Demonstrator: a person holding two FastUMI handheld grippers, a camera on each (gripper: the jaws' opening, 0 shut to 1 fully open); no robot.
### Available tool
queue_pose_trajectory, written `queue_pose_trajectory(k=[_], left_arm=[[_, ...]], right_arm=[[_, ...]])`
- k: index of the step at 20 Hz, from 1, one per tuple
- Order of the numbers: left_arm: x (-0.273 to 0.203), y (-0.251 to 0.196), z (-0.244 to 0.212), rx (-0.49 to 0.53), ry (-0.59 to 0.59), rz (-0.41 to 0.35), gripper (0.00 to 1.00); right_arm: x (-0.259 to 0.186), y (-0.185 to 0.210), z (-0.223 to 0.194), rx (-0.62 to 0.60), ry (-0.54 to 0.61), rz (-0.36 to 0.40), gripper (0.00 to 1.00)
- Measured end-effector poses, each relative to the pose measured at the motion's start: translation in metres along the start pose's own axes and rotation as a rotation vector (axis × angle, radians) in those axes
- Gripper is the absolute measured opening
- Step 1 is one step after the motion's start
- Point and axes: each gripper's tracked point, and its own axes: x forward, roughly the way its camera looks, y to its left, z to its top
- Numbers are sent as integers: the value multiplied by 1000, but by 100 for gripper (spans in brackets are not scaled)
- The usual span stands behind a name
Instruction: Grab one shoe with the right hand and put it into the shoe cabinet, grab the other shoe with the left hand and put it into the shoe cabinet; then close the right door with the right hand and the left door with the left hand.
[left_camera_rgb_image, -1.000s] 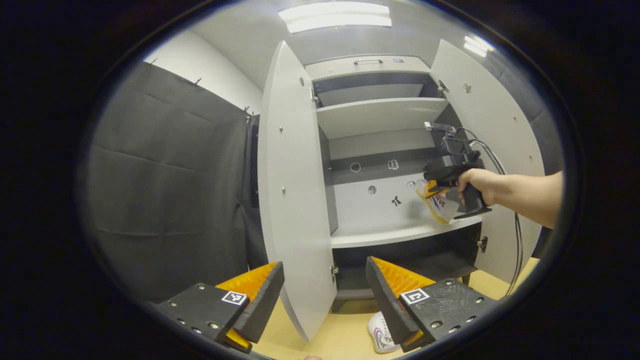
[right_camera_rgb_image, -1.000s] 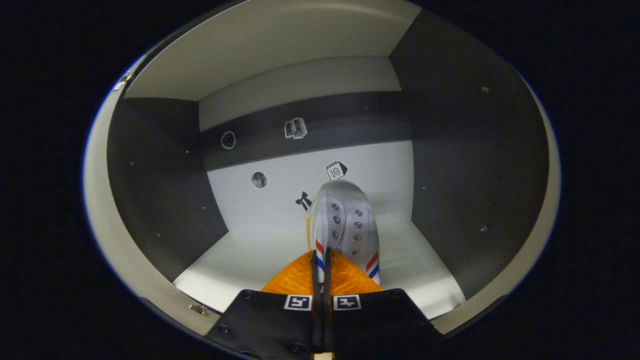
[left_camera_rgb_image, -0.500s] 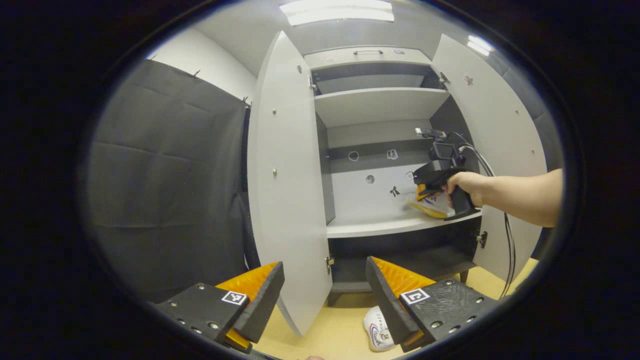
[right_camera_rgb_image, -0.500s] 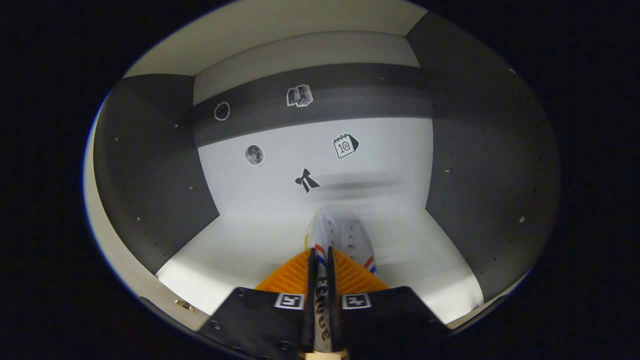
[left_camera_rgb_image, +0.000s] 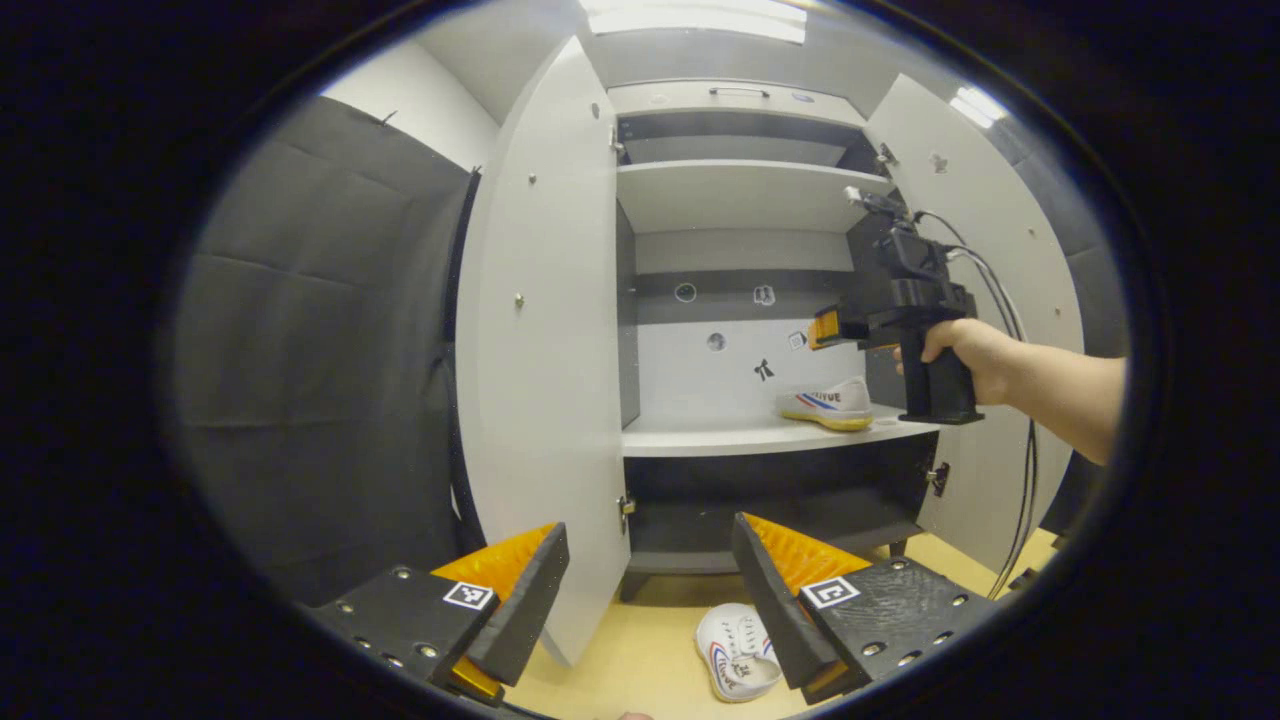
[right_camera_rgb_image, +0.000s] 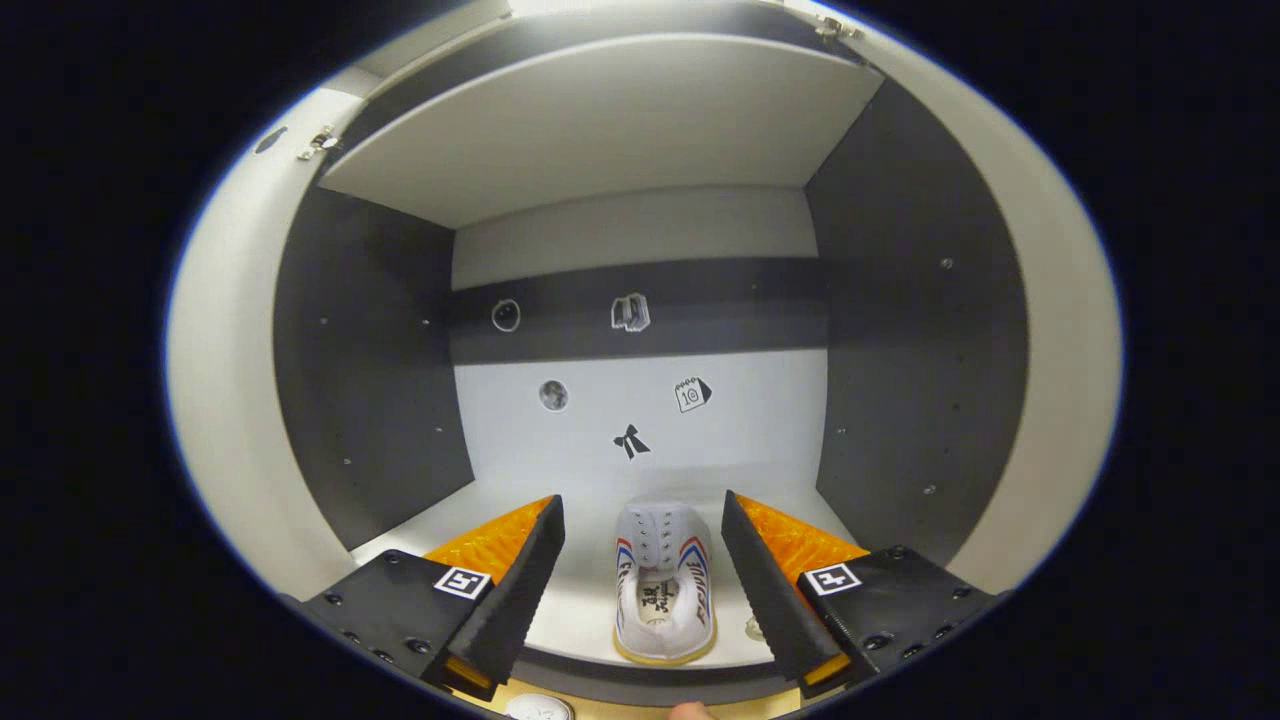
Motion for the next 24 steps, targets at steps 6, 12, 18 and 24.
queue_pose_trajectory(k=[6, 12, 18, 24], left_arm=[[20, -16, -17, -19, 50, -94, 100], [37, -24, -53, -25, 127, -144, 100], [54, -33, -111, 5, 244, -194, 100], [69, -50, -184, 38, 387, -226, 100]], right_arm=[[-87, -11, 5, -17, -79, -6, 98], [-161, -26, -11, -58, -103, -46, 98], [-221, -36, -24, -118, -147, -85, 98], [-261, -42, -35, -124, -151, -117, 100]])
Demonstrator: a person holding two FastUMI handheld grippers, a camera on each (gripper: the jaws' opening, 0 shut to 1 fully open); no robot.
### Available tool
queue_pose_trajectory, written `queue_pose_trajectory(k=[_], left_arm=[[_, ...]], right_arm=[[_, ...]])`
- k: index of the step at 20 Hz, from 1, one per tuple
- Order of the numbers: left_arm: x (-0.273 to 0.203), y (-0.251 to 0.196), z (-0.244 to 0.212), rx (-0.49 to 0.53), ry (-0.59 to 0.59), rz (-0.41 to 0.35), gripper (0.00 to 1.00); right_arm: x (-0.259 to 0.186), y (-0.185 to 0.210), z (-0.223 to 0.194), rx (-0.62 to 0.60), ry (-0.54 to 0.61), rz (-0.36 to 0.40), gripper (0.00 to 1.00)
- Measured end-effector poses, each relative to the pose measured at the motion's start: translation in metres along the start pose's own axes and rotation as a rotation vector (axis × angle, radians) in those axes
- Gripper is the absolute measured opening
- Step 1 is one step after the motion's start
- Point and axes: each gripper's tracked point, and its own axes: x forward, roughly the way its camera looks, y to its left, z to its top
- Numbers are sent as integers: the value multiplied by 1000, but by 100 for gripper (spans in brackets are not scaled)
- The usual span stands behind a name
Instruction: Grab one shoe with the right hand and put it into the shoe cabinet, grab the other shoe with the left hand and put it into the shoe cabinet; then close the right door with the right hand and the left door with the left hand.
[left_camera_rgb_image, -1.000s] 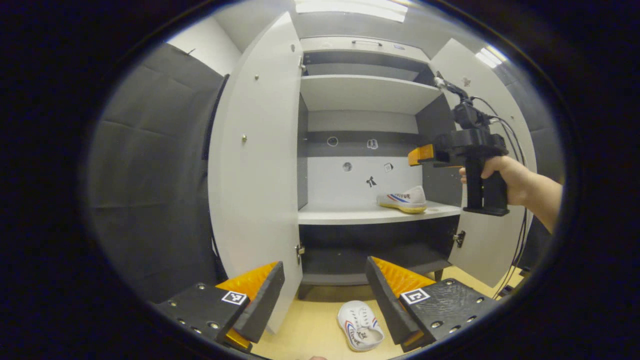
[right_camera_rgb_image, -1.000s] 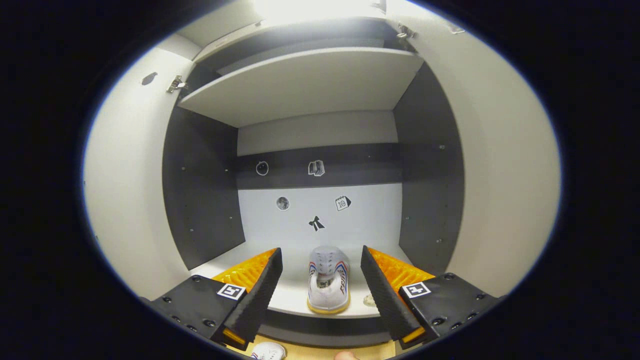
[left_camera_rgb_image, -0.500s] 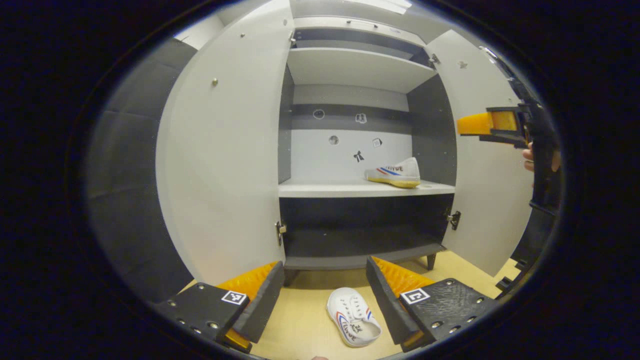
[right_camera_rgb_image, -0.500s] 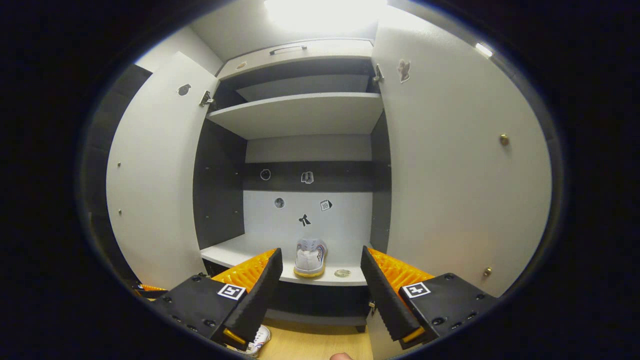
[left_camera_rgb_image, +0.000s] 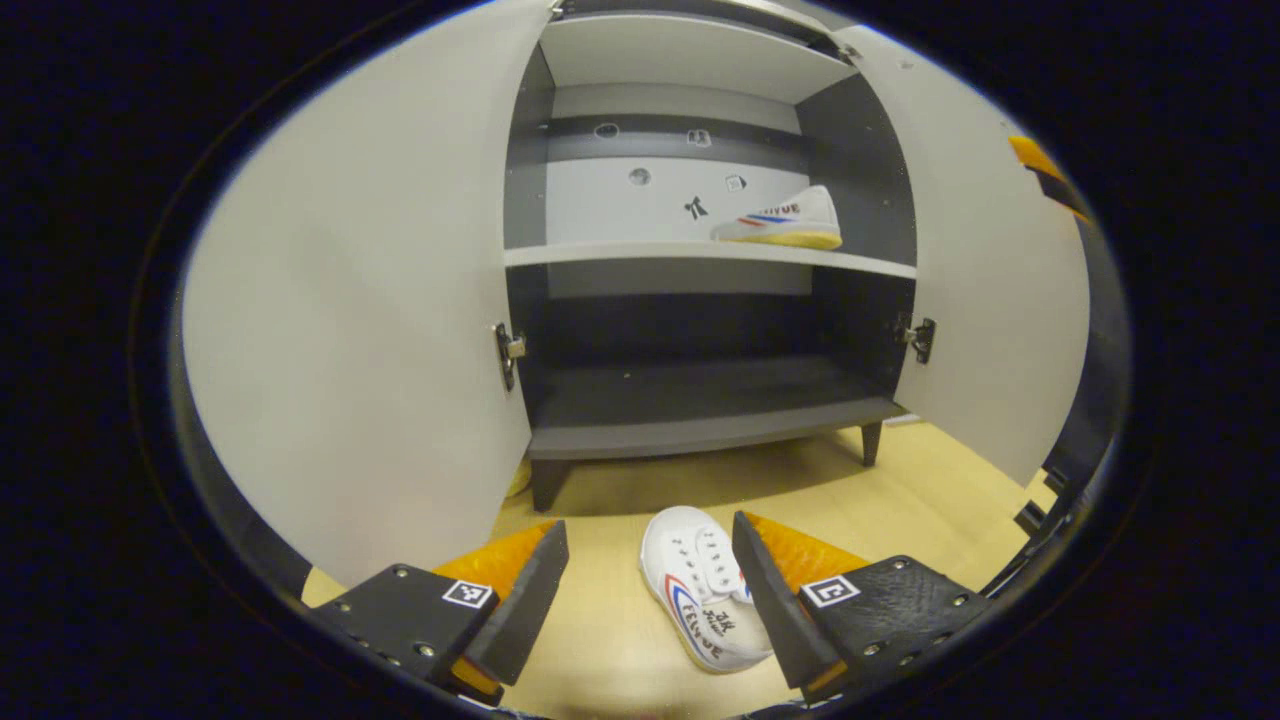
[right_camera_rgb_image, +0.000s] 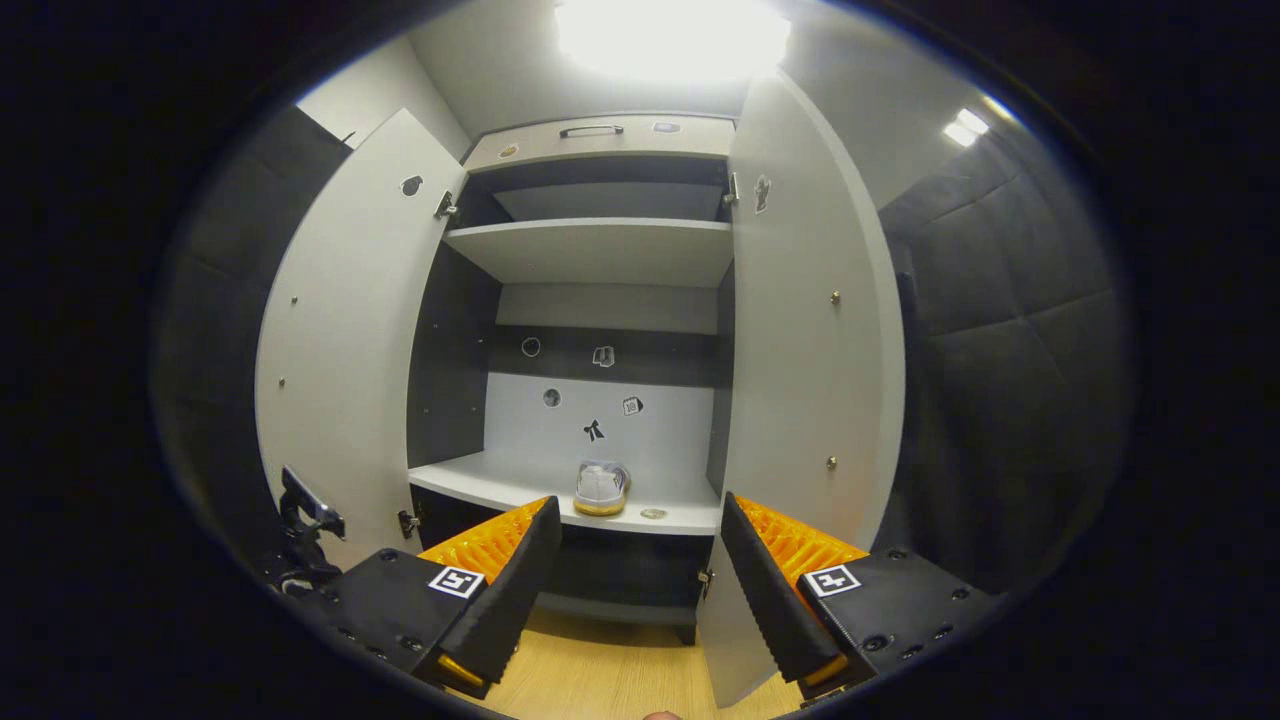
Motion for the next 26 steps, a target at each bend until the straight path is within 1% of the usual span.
queue_pose_trajectory(k=[1, 2, 3, 4, 5, 6, 7, 8, 9, 10, 11, 12, 16, 17, 18, 20, 21, 22, 23, 24, 26], left_arm=[[6, -1, -9, 6, 22, -1, 95], [13, -2, -17, 12, 38, -4, 95], [20, -3, -27, 16, 61, -7, 100], [26, -4, -36, 18, 84, -10, 95], [31, -5, -44, 16, 105, -13, 100], [37, -6, -52, 13, 127, -16, 100], [42, -7, -61, 7, 148, -22, 100], [47, -9, -69, -6, 171, -28, 95], [50, -11, -78, -25, 201, -33, 95], [54, -12, -86, -44, 228, -37, 95], [56, -12, -91, -57, 247, -39, 100], [60, -12, -96, -61, 264, -40, 95], [66, -10, -111, -29, 307, -31, 95], [68, -11, -116, -28, 323, -34, 95], [68, -11, -122, -34, 341, -31, 95], [68, -11, -132, -53, 365, -30, 96], [70, -12, -131, -62, 357, -34, 100], [71, -13, -132, -65, 355, -39, 96], [68, -15, -135, -64, 364, -51, 94], [69, -19, -135, -69, 359, -68, 94], [70, -25, -134, -69, 361, -89, 80]], right_arm=[[-5, -4, -2, -2, 1, -12, 100], [-9, -7, -3, -4, 3, -24, 100], [-14, -11, -4, -4, 6, -32, 100], [-17, -15, -6, -5, 13, -41, 100], [-20, -18, -9, -3, 20, -49, 100], [-23, -20, -10, 2, 25, -58, 100], [-25, -23, -13, 5, 33, -69, 97], [-27, -25, -16, 7, 43, -80, 100], [-28, -26, -19, 9, 53, -85, 100], [-30, -26, -22, 12, 62, -87, 100], [-30, -26, -24, 13, 70, -86, 100], [-30, -26, -26, 13, 77, -87, 100], [-29, -27, -30, 15, 92, -90, 100], [-28, -27, -30, 14, 92, -90, 97], [-27, -26, -30, 14, 92, -88, 100], [-26, -24, -30, 13, 92, -83, 100], [-25, -24, -31, 8, 92, -85, 97], [-24, -24, -32, 0, 92, -87, 100], [-24, -24, -34, -7, 97, -87, 100], [-23, -23, -38, -7, 106, -85, 100], [-23, -21, -40, 2, 113, -78, 100]])
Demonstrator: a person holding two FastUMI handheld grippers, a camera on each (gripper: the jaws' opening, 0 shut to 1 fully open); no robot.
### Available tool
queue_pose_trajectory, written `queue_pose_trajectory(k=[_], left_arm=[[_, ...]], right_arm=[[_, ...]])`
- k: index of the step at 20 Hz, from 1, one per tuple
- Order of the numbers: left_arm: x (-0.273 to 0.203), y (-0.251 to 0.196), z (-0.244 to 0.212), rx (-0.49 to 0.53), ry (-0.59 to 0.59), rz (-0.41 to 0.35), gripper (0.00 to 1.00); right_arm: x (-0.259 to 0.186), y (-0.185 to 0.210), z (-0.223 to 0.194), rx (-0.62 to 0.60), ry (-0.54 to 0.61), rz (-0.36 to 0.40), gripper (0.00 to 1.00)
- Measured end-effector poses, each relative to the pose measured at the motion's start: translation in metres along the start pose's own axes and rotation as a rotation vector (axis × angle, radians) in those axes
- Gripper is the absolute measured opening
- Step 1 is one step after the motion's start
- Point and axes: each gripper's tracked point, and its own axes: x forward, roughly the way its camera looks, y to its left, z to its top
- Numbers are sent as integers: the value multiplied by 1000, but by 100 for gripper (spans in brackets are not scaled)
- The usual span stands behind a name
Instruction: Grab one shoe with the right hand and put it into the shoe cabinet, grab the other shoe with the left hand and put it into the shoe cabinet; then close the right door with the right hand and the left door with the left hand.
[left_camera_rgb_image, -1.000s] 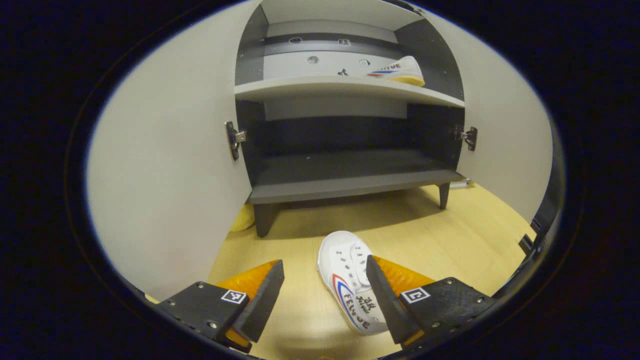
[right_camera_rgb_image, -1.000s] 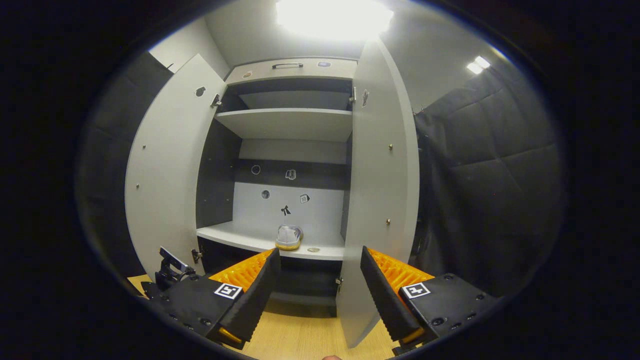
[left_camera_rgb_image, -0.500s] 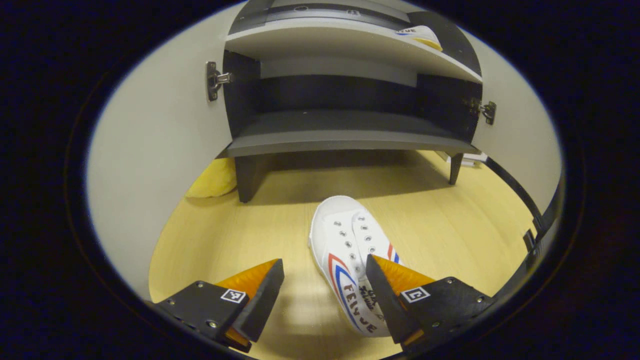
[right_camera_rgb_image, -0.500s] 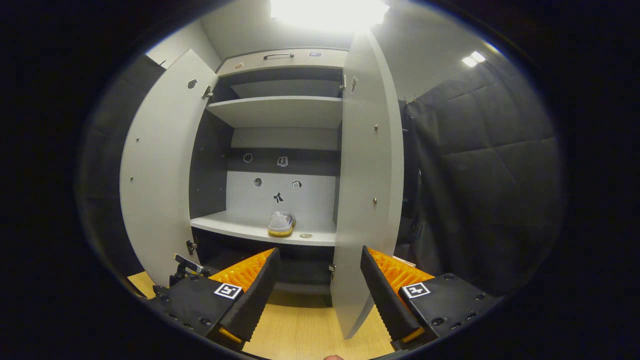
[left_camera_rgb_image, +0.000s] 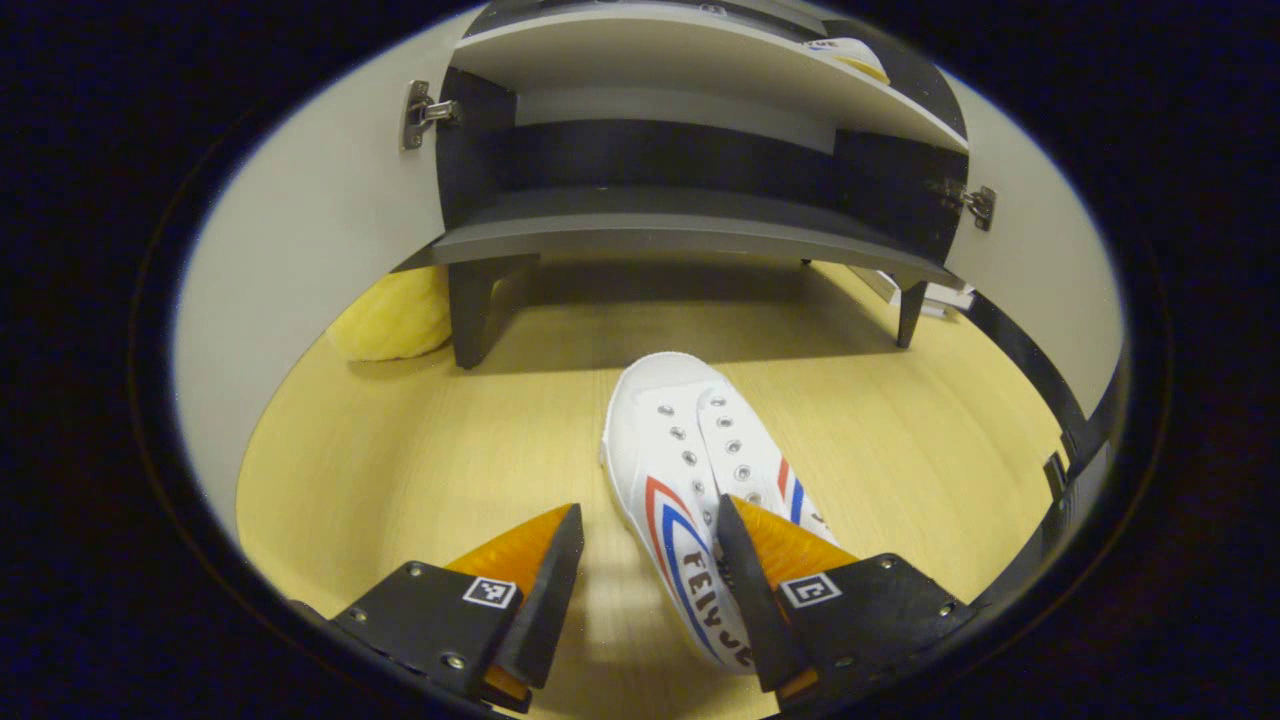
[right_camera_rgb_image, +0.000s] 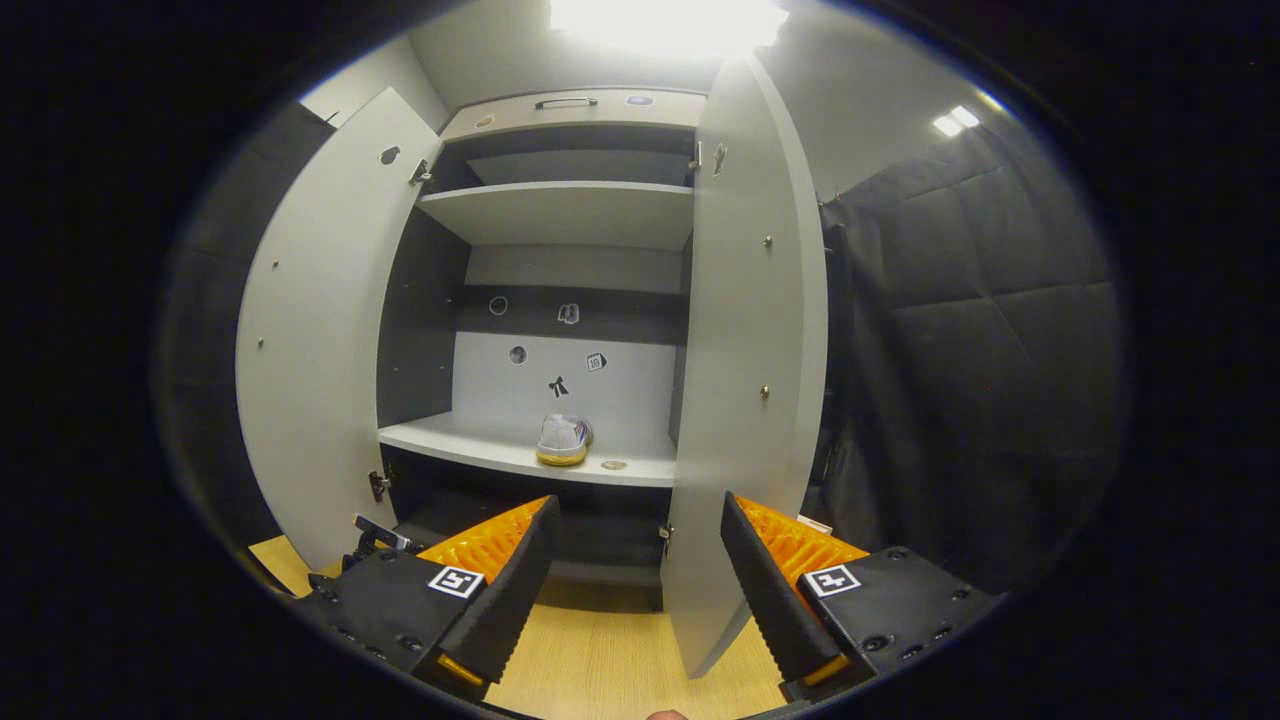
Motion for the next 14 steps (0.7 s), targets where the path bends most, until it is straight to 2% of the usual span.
queue_pose_trajectory(k=[2, 3, 4, 5, 6, 8, 9, 10, 11, 12, 14], left_arm=[[2, -5, -1, 16, 12, -8, 65], [4, -8, 0, 19, 18, -11, 73], [2, -9, 0, 29, 28, -6, 47], [0, -6, 1, 44, 29, 8, 42], [1, -5, 1, 41, 31, 26, 43], [1, -4, 2, 33, 37, 37, 26], [0, 0, 6, 32, 26, 63, 27], [2, 0, 8, 23, 24, 69, 7], [0, -1, 10, 13, 16, 69, 7], [-1, -1, 12, 7, 11, 66, 2], [0, 1, 14, 0, -7, 66, 2]], right_arm=[[1, 0, -2, -2, 3, 3, 100], [1, -2, -4, -5, 6, 0, 100], [0, -4, -5, -4, 8, -2, 100], [-2, -5, -5, 0, 7, -4, 100], [-3, -7, -4, 5, 7, -5, 100], [-6, -11, -4, 9, 4, -7, 100], [-7, -13, -5, 8, 5, -10, 100], [-8, -15, -5, 6, 5, -12, 100], [-9, -17, -5, 6, 7, -12, 100], [-10, -18, -4, 6, 6, -13, 100], [-13, -20, -3, 2, 1, -12, 100]])
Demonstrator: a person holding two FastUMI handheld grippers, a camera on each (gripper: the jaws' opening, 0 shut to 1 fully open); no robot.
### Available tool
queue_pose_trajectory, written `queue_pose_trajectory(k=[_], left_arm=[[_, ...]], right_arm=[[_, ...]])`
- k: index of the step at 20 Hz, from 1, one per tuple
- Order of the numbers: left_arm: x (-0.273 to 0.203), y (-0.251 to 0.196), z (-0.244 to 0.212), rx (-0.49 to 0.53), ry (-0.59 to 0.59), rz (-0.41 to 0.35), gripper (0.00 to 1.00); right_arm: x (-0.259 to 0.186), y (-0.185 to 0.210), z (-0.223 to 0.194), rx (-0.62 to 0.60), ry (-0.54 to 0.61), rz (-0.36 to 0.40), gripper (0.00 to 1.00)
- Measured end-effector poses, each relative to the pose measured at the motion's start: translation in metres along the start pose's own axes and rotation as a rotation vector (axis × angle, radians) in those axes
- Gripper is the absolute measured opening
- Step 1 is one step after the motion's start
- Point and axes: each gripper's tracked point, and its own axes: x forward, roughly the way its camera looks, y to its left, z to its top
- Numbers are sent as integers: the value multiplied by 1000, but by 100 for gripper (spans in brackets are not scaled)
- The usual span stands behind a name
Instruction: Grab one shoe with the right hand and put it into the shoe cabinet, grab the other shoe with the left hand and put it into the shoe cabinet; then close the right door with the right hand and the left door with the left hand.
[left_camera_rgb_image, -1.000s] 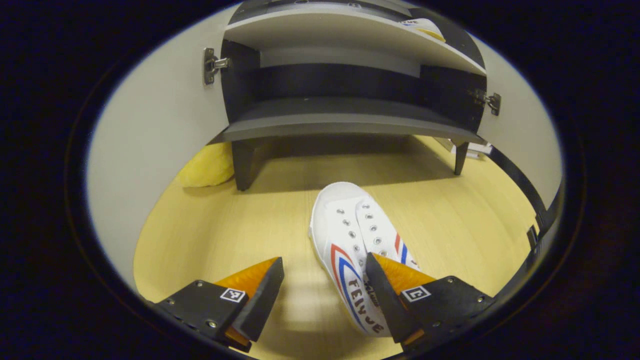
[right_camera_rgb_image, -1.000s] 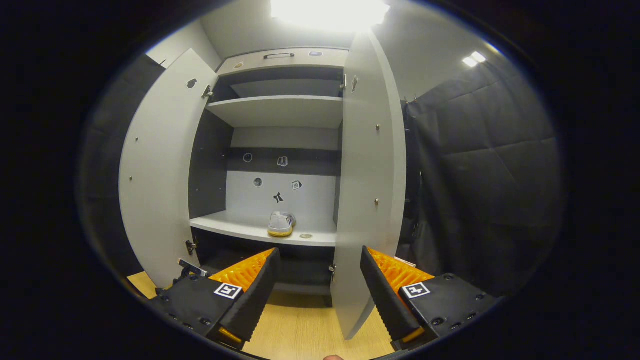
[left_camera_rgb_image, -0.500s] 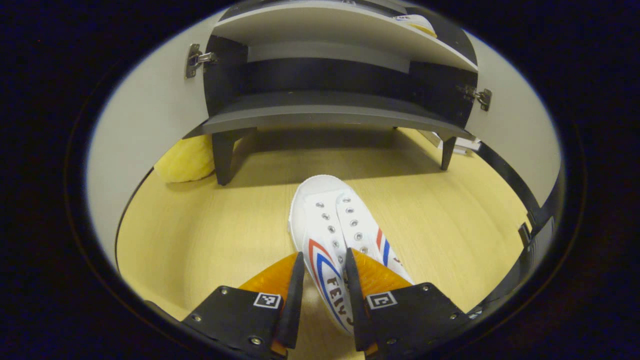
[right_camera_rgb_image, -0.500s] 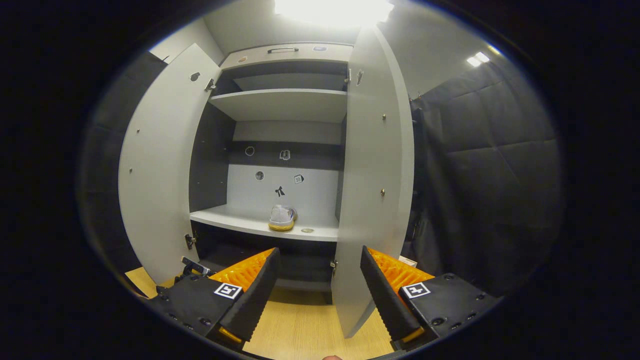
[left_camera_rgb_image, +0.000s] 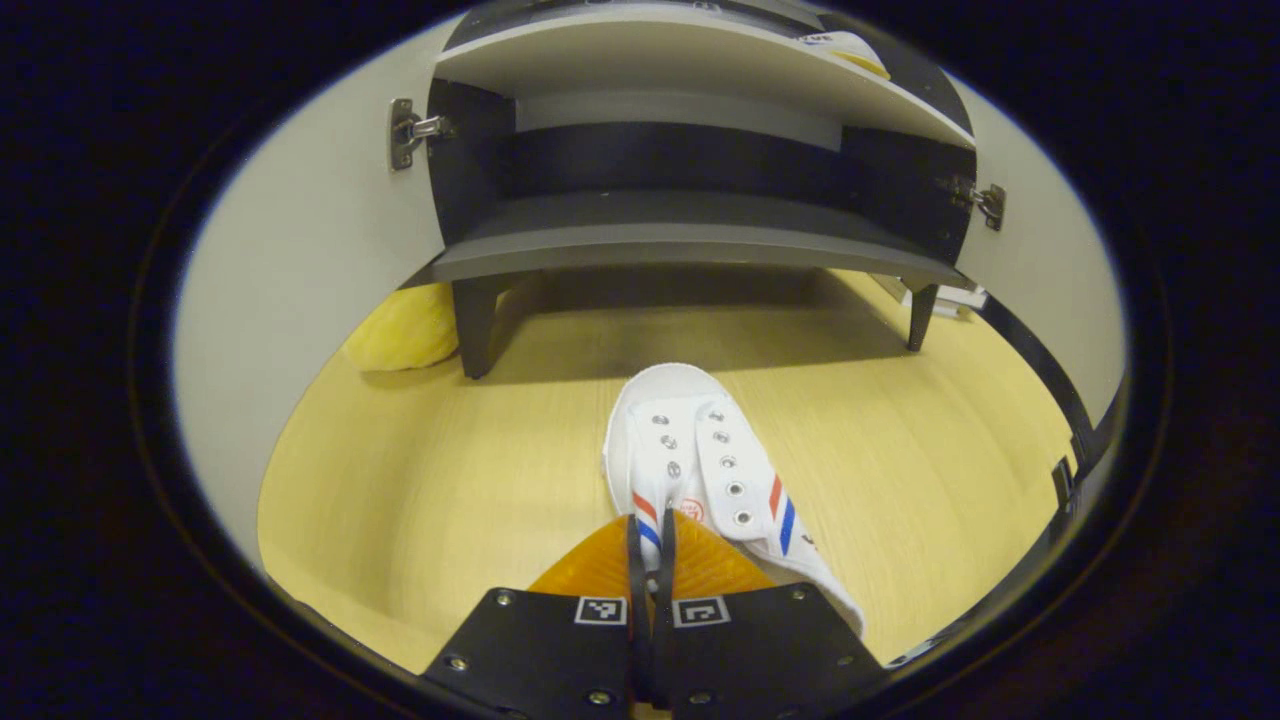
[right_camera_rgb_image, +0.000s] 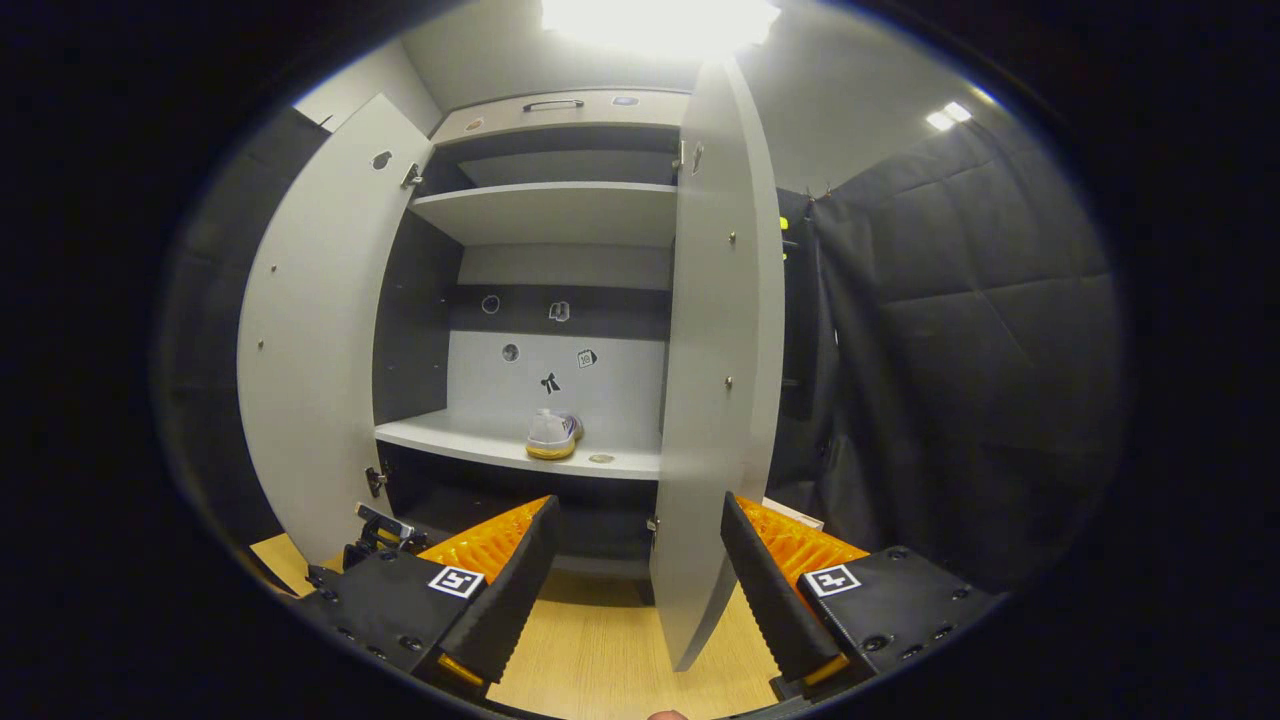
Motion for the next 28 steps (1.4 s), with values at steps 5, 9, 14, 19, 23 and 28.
queue_pose_trajectory(k=[5, 9, 14, 19, 23, 28], left_arm=[[-7, 3, 12, -8, -37, -3, 1], [-24, 6, 29, -22, -92, -1, 2], [-54, 5, 61, -30, -168, -11, 1], [-93, 3, 100, -33, -266, -21, 1], [-127, 0, 136, -50, -345, -29, 1], [-145, 5, 140, -47, -442, -36, 1]], right_arm=[[-2, -2, 5, 3, -13, 8, 100], [-3, 2, 7, 1, -20, 25, 100], [-7, 5, 14, -1, -39, 39, 100], [-10, 6, 17, -4, -51, 51, 100], [-14, 3, 24, -5, -72, 52, 100], [-18, -4, 31, -4, -97, 45, 100]])
